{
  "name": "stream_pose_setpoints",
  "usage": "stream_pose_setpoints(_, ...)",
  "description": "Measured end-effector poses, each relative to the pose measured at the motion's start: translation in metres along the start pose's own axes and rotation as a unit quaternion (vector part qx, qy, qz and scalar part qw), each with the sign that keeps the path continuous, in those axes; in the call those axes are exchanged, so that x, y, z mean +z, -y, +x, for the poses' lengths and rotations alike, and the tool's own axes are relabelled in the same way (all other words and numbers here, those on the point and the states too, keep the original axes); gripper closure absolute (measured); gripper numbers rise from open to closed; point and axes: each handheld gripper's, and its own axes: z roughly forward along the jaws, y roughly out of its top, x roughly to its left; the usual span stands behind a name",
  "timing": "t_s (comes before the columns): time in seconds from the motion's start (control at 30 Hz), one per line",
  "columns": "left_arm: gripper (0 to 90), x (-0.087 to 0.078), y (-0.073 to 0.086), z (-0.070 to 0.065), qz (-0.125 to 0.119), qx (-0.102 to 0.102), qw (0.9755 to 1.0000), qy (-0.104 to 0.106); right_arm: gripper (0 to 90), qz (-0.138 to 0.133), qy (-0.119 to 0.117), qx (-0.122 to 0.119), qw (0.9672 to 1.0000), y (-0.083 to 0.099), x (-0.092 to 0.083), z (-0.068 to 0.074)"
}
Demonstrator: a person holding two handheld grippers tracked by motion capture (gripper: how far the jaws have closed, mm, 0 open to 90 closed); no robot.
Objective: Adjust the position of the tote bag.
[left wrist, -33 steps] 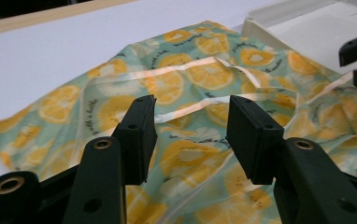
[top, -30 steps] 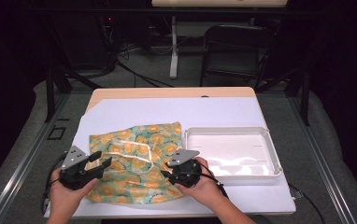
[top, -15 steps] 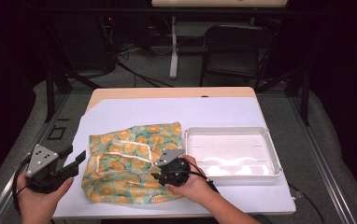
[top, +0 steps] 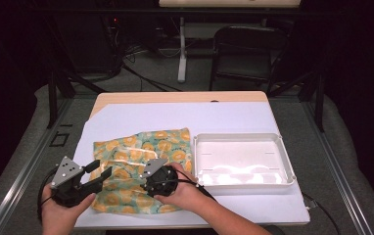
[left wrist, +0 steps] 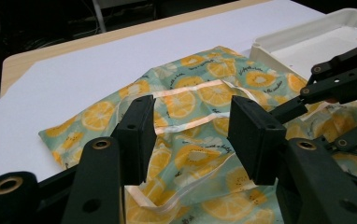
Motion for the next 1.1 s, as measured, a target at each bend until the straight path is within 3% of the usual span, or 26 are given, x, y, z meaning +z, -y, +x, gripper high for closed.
stream_pose_setpoints(0.2, 51.0, 0.007, 0.005, -0.001, 0.010, 0.009, 0.9999, 0.001, 65.7, 0.018, 0.008, -0.012, 0.9997, 0.001, 0.008, -0.001)
stream_pose_setpoints(0.27, 50.7, 0.008, 0.006, -0.002, 0.012, 0.012, 0.9999, 0.002, 78.9, 0.031, 0.005, -0.012, 0.9994, 0.002, 0.009, -0.004)
stream_pose_setpoints(0.3, 50.7, 0.009, 0.006, -0.002, 0.013, 0.012, 0.9998, 0.001, 78.9, 0.031, 0.005, -0.012, 0.9994, 0.002, 0.009, -0.004)
stream_pose_setpoints(0.4, 50.0, 0.012, 0.008, -0.004, 0.017, 0.016, 0.9997, 0.003, 90.0, 0.030, -0.001, -0.009, 0.9995, 0.002, 0.007, -0.008)
stream_pose_setpoints(0.53, 49.6, 0.013, 0.008, -0.005, 0.019, 0.023, 0.9996, 0.002, 90.0, 0.027, 0.005, -0.003, 0.9996, 0.001, 0.004, -0.013)
stream_pose_setpoints(0.77, 49.6, 0.015, 0.009, -0.009, 0.019, 0.032, 0.9993, 0.006, 90.0, -0.001, 0.020, 0.020, 0.9996, -0.010, -0.009, -0.028)
stream_pose_setpoints(1.1, 47.2, 0.026, 0.014, -0.017, 0.027, 0.073, 0.9969, -0.001, 90.0, -0.007, 0.036, 0.045, 0.9983, -0.017, -0.006, -0.052)
